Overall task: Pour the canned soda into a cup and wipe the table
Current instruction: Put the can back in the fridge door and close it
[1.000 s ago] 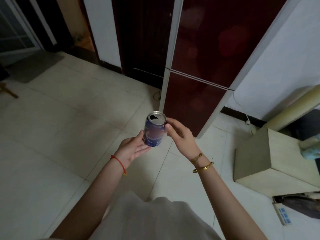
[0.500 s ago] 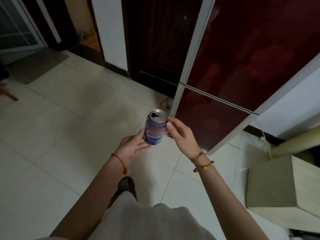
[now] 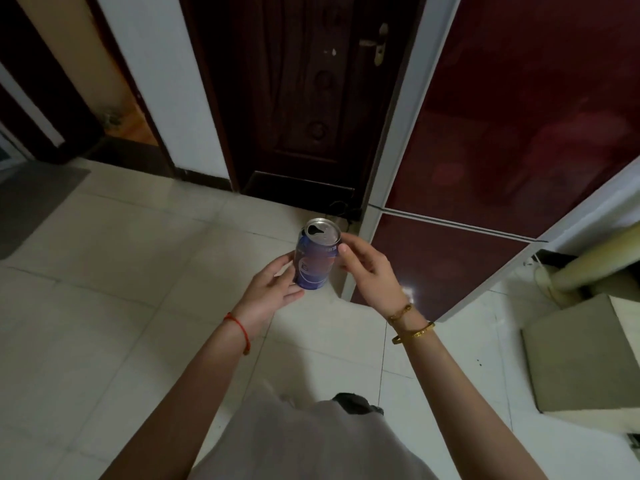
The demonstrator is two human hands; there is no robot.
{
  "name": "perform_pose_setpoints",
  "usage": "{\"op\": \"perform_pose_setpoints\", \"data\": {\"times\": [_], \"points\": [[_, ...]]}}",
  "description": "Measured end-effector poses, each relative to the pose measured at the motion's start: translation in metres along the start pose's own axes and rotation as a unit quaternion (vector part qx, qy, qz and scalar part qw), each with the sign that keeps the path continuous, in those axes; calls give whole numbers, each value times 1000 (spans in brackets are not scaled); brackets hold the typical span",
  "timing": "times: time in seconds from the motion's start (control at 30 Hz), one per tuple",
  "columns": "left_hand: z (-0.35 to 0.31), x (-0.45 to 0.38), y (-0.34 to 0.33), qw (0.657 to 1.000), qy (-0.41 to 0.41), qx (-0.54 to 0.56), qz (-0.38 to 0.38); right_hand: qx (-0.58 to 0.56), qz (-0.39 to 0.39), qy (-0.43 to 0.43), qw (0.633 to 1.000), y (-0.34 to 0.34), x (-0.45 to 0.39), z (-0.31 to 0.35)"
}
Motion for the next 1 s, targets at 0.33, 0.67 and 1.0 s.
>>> {"op": "perform_pose_setpoints", "data": {"times": [0.33, 0.67, 1.0], "points": [[-48, -82, 18, 974, -88, -207, -11, 24, -41, 22, 999, 2, -79, 12], [-121, -167, 29, 933, -208, -275, -105, 41, -33, 46, 998, 22, -174, 25], [-175, -232, 19, 939, -242, -216, -112, 235, -4, 111, 966, 61, -258, 61]]}}
Point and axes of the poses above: each hand's wrist, its own x-axis away from the middle knuckle, its own y-axis out of the back of the hand, z = x × y, the point moved 10 cm from there along -x, towards the middle knuckle, and after that the axes turned 15 degrees about -x, right-handed, at the moved point
